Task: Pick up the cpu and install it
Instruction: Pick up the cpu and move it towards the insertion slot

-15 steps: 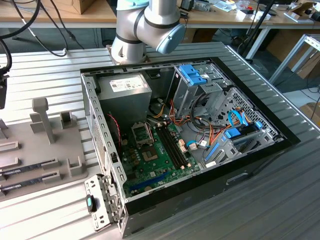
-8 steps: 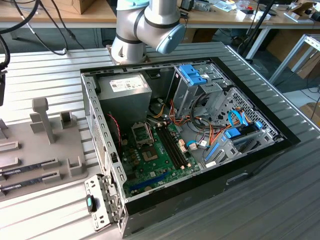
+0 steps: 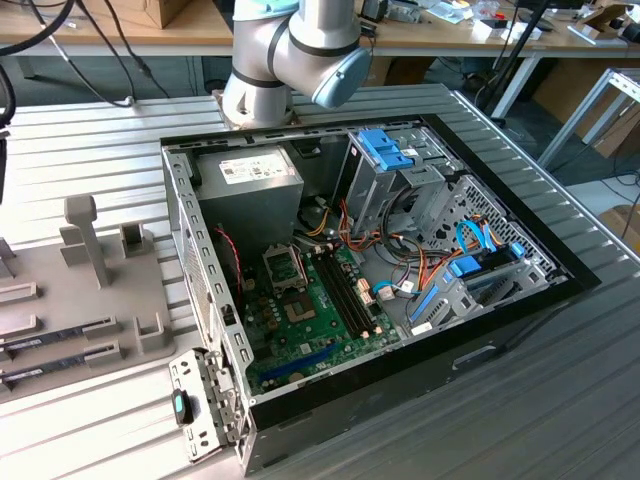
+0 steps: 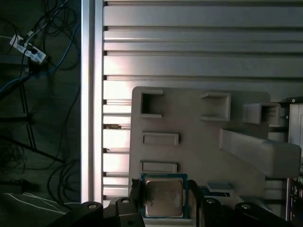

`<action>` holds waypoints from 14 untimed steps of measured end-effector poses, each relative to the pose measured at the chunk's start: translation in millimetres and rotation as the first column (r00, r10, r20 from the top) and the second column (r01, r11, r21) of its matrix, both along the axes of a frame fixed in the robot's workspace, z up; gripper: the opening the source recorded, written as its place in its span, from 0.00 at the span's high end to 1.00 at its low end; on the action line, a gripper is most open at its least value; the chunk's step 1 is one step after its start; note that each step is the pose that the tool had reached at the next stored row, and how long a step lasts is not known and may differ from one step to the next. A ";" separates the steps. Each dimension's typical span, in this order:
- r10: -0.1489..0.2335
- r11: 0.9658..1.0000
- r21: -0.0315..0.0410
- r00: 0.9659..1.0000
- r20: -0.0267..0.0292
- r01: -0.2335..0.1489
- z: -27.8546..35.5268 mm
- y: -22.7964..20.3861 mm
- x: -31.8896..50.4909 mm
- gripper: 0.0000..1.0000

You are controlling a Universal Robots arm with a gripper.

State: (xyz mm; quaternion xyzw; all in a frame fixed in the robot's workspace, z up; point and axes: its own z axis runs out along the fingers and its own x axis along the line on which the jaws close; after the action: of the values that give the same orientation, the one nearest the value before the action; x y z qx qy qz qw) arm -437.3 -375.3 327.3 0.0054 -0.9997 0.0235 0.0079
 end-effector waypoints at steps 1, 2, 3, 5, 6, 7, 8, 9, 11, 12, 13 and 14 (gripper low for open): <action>0.000 1.000 0.000 1.000 0.000 0.000 1.0 0.0 0.0 0.53; 0.000 1.000 0.000 1.000 0.000 0.000 1.8 0.0 0.0 0.53; 0.000 1.000 0.000 1.000 0.000 0.000 3.0 0.0 0.0 0.53; 0.000 1.000 0.000 1.000 0.000 0.000 5.1 0.0 0.0 0.53; 0.000 1.000 0.000 1.000 0.000 0.000 5.9 0.0 0.0 0.53; 0.000 1.000 0.000 1.000 0.000 0.000 6.8 0.0 0.0 0.53; 0.000 1.000 0.000 1.000 0.000 0.000 7.6 0.0 0.0 0.53; 0.000 1.000 0.000 1.000 0.000 0.000 8.9 0.0 0.0 0.53; 0.000 1.000 0.000 1.000 0.000 0.000 12.0 0.0 0.0 0.53; 0.000 1.000 0.000 1.000 0.000 0.000 13.0 0.0 0.0 0.53; 0.000 1.000 0.000 1.000 0.000 0.000 13.9 0.0 0.0 0.53; 0.000 1.000 0.000 1.000 0.000 0.000 15.2 0.0 0.0 0.53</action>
State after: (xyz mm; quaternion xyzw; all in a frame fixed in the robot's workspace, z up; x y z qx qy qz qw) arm -437.3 -375.3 342.5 0.0054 -0.9997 0.0235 0.0079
